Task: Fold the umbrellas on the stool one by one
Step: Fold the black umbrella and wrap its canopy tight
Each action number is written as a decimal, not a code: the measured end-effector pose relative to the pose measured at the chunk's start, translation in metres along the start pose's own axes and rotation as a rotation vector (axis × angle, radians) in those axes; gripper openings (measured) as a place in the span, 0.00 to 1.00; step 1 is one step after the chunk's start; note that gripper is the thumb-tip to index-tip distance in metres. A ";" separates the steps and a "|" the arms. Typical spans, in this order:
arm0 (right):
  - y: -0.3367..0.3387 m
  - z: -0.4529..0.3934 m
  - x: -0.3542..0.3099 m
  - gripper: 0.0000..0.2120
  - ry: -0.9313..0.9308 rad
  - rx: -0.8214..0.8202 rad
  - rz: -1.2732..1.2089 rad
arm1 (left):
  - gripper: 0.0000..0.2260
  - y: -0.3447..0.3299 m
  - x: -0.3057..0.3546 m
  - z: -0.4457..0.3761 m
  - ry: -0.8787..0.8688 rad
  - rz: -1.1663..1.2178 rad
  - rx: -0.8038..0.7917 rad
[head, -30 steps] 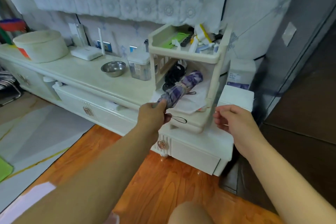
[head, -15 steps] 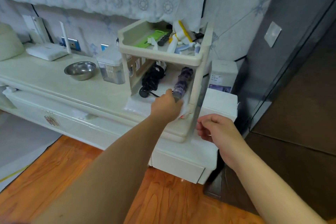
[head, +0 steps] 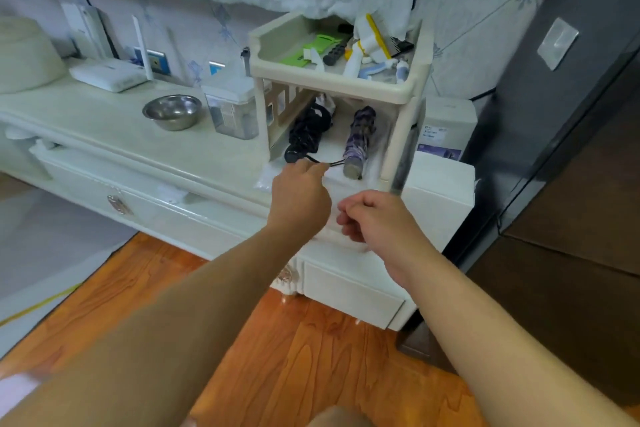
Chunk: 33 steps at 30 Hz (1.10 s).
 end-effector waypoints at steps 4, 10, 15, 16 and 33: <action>-0.081 0.036 0.001 0.10 0.011 -0.183 0.050 | 0.17 0.042 -0.072 0.125 0.233 0.266 -0.129; -0.256 0.142 0.018 0.08 0.008 -0.636 0.193 | 0.17 0.111 -0.229 0.358 0.715 0.339 -0.191; -0.404 0.256 0.064 0.05 0.036 -0.952 0.394 | 0.14 0.155 -0.315 0.539 1.143 0.487 -0.091; -0.428 0.279 0.078 0.06 0.057 -1.008 0.448 | 0.13 0.158 -0.324 0.571 1.209 0.498 -0.074; -0.521 0.322 0.239 0.34 0.901 -0.832 1.356 | 0.05 0.045 -0.403 0.812 1.568 0.415 -0.565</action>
Point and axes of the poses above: each hand's wrist, its own z-axis away from the middle knuckle, its own y-axis out of the back of the hand, x = y × z, the point moved 5 cm from there along -z, towards the middle knuckle, and after that the axes turned 7 degrees about -z, right-handed, at the moved point
